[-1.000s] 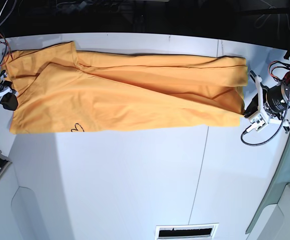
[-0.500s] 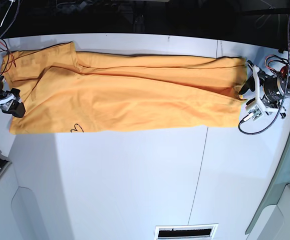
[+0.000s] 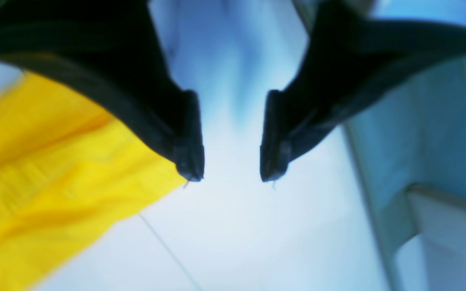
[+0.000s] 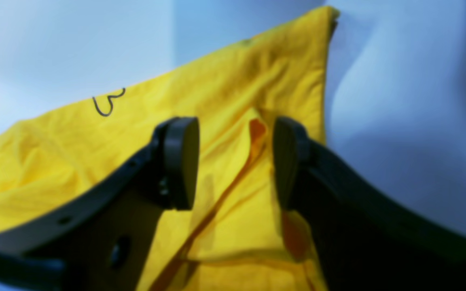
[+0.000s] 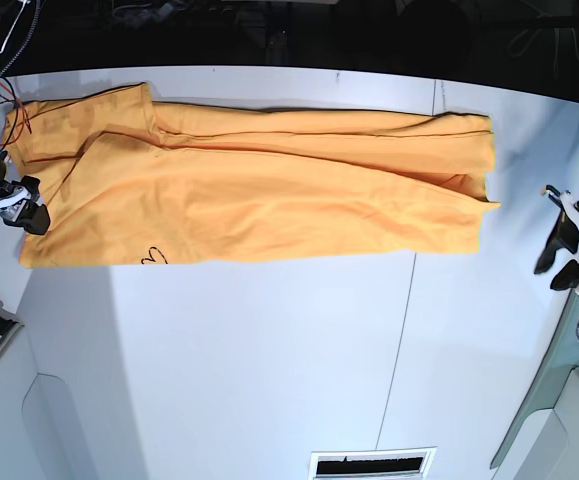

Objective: Layout the t-shirt on the table in an organized manner, then fold the t-shirt properly
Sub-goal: 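Lower the folded edge and release with the left gripper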

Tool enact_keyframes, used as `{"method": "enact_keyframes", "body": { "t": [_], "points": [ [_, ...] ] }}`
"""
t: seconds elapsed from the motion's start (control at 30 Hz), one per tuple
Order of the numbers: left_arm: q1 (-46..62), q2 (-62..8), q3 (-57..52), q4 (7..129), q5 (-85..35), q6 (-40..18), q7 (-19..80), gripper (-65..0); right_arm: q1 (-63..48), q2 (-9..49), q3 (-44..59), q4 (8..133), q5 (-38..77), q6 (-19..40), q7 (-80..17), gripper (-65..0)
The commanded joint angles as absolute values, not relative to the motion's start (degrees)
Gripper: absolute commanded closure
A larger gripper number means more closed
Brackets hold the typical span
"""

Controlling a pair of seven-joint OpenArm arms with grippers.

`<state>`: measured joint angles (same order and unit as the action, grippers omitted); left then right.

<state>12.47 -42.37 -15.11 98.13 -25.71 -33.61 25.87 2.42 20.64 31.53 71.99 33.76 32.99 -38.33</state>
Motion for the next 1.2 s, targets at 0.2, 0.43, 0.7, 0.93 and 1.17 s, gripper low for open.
{"method": "enact_keyframes", "body": {
  "t": [0.2, 0.43, 0.7, 0.93, 1.17],
  "points": [
    [8.97, -34.79, -14.72, 96.49, -26.33, -30.65, 23.99, 0.0, 3.16, 21.04, 31.90, 72.95, 35.75, 33.19, -35.83, 0.0],
    [7.88, -31.99, -3.88, 92.90, -19.07, -31.70, 24.71, 0.0, 3.31, 20.82, 31.90, 72.95, 34.87, 33.19, -35.81, 0.0],
    [12.01, -32.99, -1.41, 92.95, -14.90, -33.95, 24.91, 0.0, 3.16, 20.80, 31.90, 72.95, 33.39, 33.19, -35.81, 0.0],
    [15.35, -33.19, -1.41, 92.92, -14.09, -35.83, 23.81, 0.0, 3.16, 20.80, 31.90, 72.95, 33.52, 33.19, -34.26, 0.0],
    [14.11, -33.21, -2.17, 93.08, -14.70, -31.99, 22.94, -10.8, 3.16, 20.80, 31.90, 72.95, 33.45, 33.19, -34.26, 0.0]
  ]
}}
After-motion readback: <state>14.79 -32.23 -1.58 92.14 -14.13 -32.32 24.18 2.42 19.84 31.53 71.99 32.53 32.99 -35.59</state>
